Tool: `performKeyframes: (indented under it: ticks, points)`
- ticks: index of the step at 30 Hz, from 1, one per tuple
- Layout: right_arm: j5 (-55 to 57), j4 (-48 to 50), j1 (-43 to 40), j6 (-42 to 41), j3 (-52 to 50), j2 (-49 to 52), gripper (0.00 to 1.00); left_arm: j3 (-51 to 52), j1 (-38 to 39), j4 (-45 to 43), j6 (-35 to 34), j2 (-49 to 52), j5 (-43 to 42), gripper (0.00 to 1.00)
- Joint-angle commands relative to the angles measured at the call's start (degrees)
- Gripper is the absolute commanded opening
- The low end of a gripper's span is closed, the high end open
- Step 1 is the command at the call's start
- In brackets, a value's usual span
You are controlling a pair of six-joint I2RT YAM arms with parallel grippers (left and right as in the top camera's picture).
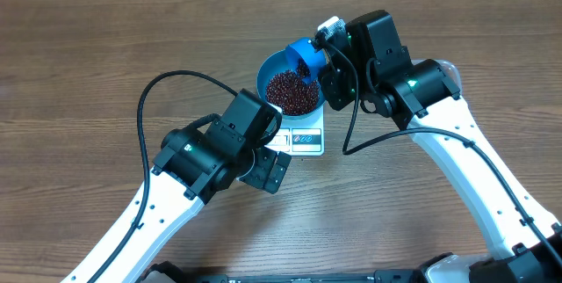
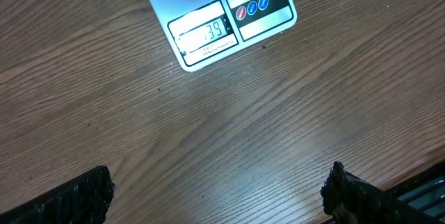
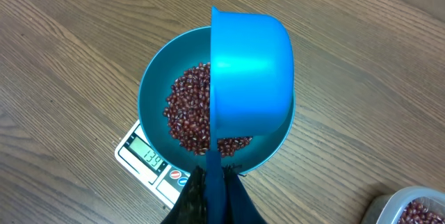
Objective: Scoop item into bowl and weigh 150g on scale
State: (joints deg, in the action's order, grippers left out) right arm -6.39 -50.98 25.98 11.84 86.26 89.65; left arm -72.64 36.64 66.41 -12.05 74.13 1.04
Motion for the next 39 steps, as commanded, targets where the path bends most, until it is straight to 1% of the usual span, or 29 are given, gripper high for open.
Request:
performKeyframes:
  ticks: [1,26,30,39]
  points:
    - [0.59,0.44,0.07,0.22,1.46,0.07,0.04,-0.44,-0.35,-0.02,-0.79,-1.11,-0.48,1.0]
    - [0.57,0.28,0.07,0.28,1.46,0.07,0.04,-0.44,-0.35,-0.02,-0.79,-1.11,-0.48,1.0]
    - [0.42,-0.96,0.07,3.76,1.46,0.07,0.04,-0.44,-0.35,-0.02,-0.79,-1.11,-0.48,1.0]
    - [0.57,-0.72,0.04,3.21,1.46,0.07,0.04,-0.44,-0.35,-0.02,-0.79,-1.11,-0.48,1.0]
